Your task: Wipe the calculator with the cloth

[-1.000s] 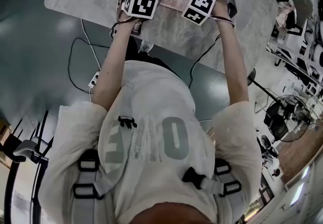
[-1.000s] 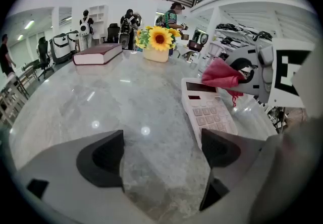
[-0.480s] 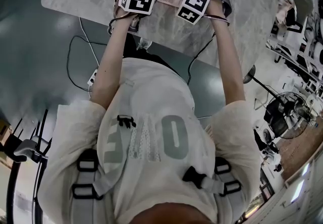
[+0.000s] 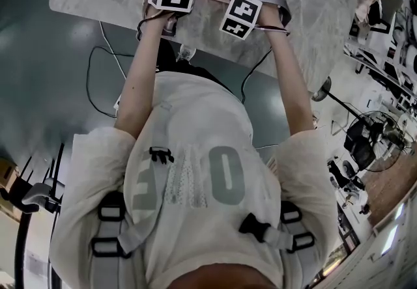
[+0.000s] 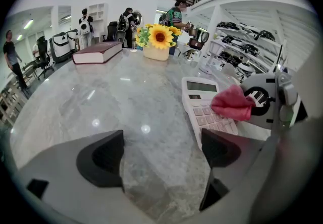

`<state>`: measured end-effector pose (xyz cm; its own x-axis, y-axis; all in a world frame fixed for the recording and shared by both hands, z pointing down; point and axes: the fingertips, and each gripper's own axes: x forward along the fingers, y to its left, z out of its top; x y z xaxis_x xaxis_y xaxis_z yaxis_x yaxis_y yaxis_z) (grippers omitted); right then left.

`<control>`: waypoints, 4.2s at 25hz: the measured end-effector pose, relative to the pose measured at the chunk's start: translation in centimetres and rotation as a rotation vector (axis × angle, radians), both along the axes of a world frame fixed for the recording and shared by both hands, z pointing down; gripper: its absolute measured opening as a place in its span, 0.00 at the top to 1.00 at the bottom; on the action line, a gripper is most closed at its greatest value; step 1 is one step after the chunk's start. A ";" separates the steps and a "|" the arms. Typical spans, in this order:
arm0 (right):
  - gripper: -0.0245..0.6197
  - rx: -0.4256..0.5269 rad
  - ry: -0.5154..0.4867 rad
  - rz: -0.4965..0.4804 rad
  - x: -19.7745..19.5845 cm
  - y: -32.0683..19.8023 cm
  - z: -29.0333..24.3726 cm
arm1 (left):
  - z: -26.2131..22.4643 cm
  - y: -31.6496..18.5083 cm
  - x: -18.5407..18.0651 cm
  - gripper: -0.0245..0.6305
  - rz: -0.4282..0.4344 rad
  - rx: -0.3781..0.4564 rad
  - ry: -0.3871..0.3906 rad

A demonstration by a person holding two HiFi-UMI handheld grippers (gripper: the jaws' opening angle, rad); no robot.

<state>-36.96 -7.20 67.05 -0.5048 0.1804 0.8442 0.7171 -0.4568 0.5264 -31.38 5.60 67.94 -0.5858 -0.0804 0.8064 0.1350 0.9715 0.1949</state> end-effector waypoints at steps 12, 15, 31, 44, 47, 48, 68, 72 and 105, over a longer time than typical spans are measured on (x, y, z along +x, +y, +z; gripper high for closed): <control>0.88 0.020 0.068 -0.015 5.4 -1.7 0.7 | 0.0 -0.1 0.0 0.24 0.001 0.006 0.008; 0.88 0.023 0.080 -0.023 6.6 -2.0 1.0 | 0.1 0.0 0.1 0.24 0.000 0.007 0.015; 0.88 0.002 0.119 -0.025 7.3 -1.9 1.1 | 0.0 0.2 0.3 0.24 -0.002 0.005 0.015; 0.88 -0.105 -0.040 -0.007 -3.9 4.6 -5.3 | -0.2 -0.2 0.1 0.24 -0.003 0.008 0.012; 0.88 -0.091 -0.049 -0.022 -4.7 6.0 -4.4 | -0.1 -0.2 0.0 0.24 -0.004 0.007 0.009; 0.88 -0.088 -0.048 -0.021 -5.0 6.2 -4.1 | 0.0 -0.3 -0.1 0.24 -0.003 0.006 0.007; 0.88 -0.068 -0.038 0.005 -3.3 6.8 -1.6 | 0.1 -0.2 -0.5 0.24 0.000 0.005 0.005; 0.88 -0.058 -0.022 -0.015 -1.6 6.6 -0.9 | 0.0 0.1 -0.1 0.24 0.001 0.006 -0.007; 0.88 -0.049 0.116 -0.024 8.8 3.3 0.4 | -9.8 6.0 3.5 0.24 -0.180 -0.052 -0.202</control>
